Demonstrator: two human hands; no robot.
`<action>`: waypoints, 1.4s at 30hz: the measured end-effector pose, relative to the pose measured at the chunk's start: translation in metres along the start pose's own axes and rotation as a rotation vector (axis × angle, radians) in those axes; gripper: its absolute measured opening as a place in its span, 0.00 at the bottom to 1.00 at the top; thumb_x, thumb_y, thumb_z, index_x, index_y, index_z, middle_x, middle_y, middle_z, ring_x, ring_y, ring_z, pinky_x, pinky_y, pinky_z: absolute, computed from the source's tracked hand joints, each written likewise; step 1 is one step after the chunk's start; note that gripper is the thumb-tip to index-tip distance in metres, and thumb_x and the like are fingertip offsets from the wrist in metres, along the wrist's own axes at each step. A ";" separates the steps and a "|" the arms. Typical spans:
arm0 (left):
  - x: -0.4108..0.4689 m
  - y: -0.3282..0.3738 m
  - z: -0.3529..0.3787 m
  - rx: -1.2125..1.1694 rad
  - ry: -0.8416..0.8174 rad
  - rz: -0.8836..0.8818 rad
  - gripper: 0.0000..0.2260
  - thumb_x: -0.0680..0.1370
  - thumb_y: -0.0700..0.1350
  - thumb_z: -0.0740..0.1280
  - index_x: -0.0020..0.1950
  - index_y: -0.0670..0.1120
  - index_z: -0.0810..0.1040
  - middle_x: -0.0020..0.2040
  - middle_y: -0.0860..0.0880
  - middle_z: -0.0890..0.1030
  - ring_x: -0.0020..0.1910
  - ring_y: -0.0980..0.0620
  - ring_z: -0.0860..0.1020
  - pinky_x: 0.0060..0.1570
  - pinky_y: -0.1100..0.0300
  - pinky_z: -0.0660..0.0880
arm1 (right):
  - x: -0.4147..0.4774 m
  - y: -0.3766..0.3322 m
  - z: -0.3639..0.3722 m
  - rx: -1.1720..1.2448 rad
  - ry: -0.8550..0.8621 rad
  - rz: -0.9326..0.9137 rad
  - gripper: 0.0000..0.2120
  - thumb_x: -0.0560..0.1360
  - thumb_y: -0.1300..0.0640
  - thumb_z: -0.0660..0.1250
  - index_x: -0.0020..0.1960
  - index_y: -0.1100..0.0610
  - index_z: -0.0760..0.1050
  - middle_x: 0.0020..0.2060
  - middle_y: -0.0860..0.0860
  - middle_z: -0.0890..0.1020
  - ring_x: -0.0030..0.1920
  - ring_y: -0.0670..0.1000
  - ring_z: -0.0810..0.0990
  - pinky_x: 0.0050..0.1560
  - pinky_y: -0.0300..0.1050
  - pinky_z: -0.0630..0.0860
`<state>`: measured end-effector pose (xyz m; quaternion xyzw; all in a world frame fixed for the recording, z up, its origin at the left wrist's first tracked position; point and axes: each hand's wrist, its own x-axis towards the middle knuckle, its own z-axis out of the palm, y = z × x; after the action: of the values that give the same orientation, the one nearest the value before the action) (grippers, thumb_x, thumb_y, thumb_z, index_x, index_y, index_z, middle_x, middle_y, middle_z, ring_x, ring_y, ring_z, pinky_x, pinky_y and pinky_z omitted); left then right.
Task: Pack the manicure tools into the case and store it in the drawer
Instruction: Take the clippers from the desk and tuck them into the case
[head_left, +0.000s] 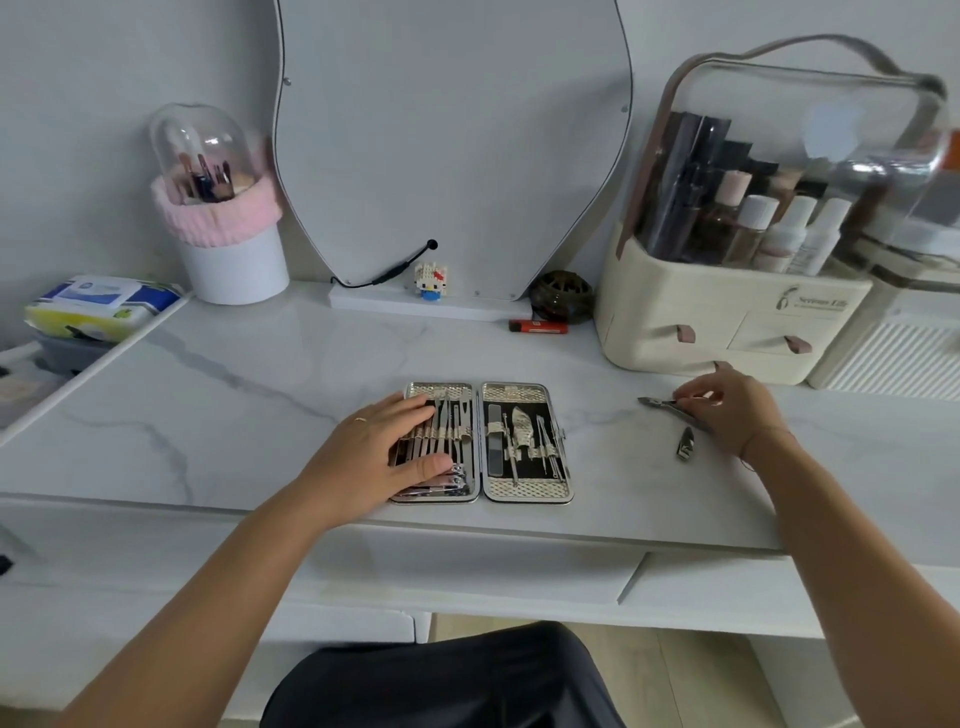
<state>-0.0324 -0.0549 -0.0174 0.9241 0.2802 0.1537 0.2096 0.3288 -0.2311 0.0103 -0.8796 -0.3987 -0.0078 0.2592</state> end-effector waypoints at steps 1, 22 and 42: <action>0.000 0.000 0.000 -0.003 0.003 -0.002 0.42 0.64 0.76 0.51 0.73 0.55 0.63 0.75 0.60 0.59 0.74 0.61 0.53 0.72 0.57 0.51 | 0.002 0.001 0.001 -0.011 -0.005 -0.002 0.04 0.71 0.60 0.69 0.43 0.54 0.83 0.46 0.56 0.78 0.48 0.57 0.76 0.46 0.44 0.68; 0.037 0.090 -0.025 -0.792 -0.041 -0.182 0.09 0.74 0.42 0.69 0.54 0.47 0.81 0.39 0.50 0.85 0.34 0.58 0.79 0.36 0.68 0.75 | -0.046 -0.154 0.004 0.786 -0.455 -0.331 0.04 0.69 0.66 0.72 0.39 0.60 0.78 0.28 0.45 0.80 0.28 0.41 0.75 0.33 0.34 0.74; 0.069 0.073 0.012 -0.128 0.083 -0.151 0.13 0.74 0.58 0.65 0.51 0.53 0.83 0.50 0.52 0.79 0.55 0.50 0.72 0.52 0.54 0.68 | -0.042 -0.123 0.048 1.172 -0.213 0.211 0.14 0.81 0.57 0.55 0.38 0.59 0.71 0.28 0.53 0.70 0.27 0.47 0.64 0.25 0.36 0.63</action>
<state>0.0605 -0.0732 0.0183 0.8779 0.3471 0.1932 0.2673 0.2040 -0.1710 0.0147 -0.6212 -0.2712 0.3271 0.6585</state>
